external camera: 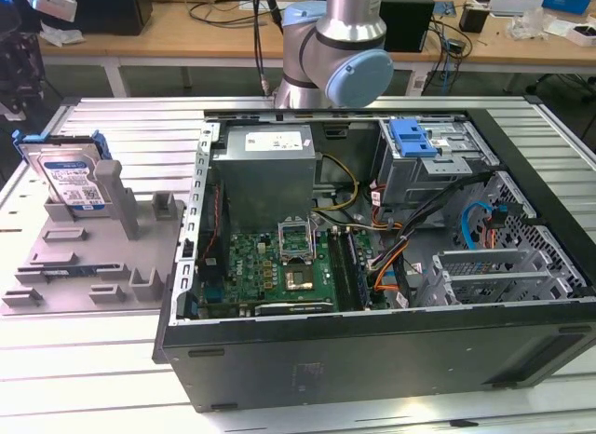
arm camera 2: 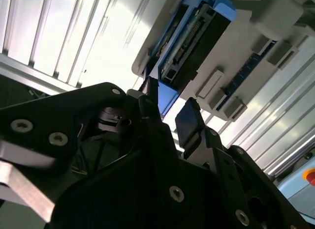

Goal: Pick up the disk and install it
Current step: 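Pick up the disk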

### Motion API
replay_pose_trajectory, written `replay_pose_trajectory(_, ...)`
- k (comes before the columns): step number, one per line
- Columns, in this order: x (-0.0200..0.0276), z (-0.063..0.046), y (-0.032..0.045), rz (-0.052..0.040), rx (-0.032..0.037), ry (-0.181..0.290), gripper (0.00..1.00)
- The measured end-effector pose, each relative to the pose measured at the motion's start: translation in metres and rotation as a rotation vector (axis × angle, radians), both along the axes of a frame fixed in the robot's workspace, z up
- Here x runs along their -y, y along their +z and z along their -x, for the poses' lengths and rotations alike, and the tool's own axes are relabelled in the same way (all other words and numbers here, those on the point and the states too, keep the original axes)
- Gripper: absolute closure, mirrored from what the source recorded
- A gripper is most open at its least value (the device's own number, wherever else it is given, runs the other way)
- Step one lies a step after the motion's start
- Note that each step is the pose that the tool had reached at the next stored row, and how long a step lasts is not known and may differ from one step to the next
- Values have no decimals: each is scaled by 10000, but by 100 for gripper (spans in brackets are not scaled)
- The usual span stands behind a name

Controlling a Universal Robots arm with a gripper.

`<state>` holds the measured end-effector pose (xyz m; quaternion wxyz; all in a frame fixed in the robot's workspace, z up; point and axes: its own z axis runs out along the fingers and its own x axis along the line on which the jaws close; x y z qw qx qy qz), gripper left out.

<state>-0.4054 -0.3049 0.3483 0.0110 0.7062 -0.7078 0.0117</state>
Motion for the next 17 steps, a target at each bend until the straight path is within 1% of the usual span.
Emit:
replay_pose_trajectory(6, 0, 0, -77, 0, -1, -1, 58)
replay_pose_trajectory(10, 6, 0, -110, 0, -22, -1, 58)
replay_pose_trajectory(17, 10, 0, -159, 0, -25, 0, 58)
